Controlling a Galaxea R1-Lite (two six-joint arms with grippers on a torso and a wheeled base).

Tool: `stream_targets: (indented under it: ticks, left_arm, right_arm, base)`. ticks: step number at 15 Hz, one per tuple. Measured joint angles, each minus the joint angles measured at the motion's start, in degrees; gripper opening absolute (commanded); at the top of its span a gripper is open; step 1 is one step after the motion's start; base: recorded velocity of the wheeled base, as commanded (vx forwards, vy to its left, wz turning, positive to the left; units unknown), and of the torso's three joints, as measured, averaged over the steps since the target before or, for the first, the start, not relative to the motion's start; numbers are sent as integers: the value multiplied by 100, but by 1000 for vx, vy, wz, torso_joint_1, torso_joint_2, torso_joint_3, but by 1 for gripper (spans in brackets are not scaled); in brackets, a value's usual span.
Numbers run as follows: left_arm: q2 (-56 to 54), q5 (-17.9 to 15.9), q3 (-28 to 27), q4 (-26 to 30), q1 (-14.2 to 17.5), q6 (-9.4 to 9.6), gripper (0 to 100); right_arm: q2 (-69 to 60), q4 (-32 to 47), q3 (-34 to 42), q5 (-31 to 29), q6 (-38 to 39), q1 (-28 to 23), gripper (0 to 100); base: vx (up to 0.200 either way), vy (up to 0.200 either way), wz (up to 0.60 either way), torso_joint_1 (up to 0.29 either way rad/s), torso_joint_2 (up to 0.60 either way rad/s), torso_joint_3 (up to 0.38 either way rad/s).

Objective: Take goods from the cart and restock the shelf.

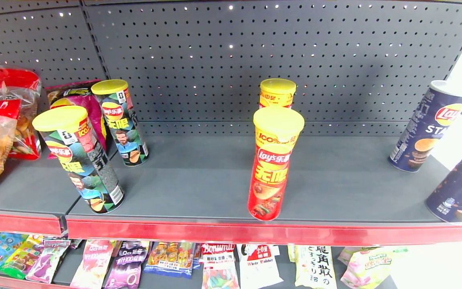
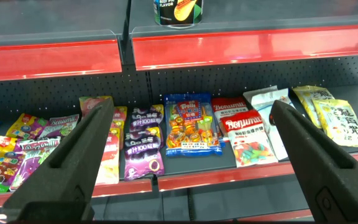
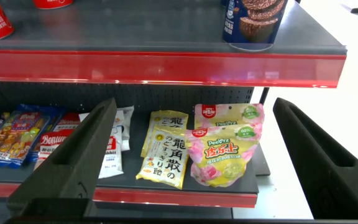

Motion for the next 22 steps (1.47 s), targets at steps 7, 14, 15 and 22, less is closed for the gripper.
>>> stream_targets:
  ticks: [7,14,15,22]
  left_arm:
    - [0,0,0,0,0,2,100]
    - [0,0,0,-2,2,2,100]
    - [0,0,0,0,0,2,100]
    - [0,0,0,0,2,0,100]
  right_arm:
    - [0,0,-2,2,1,0,100]
    - [0,0,-2,2,1,0,100]
    - [0,0,-2,2,0,0,100]
    - [0,0,-2,0,1,0,100]
  base:
    - [0,0,0,0,0,0]
    - [0,0,0,0,0,0]
    - [0,0,0,0,0,0]
    - [0,0,0,0,0,0]
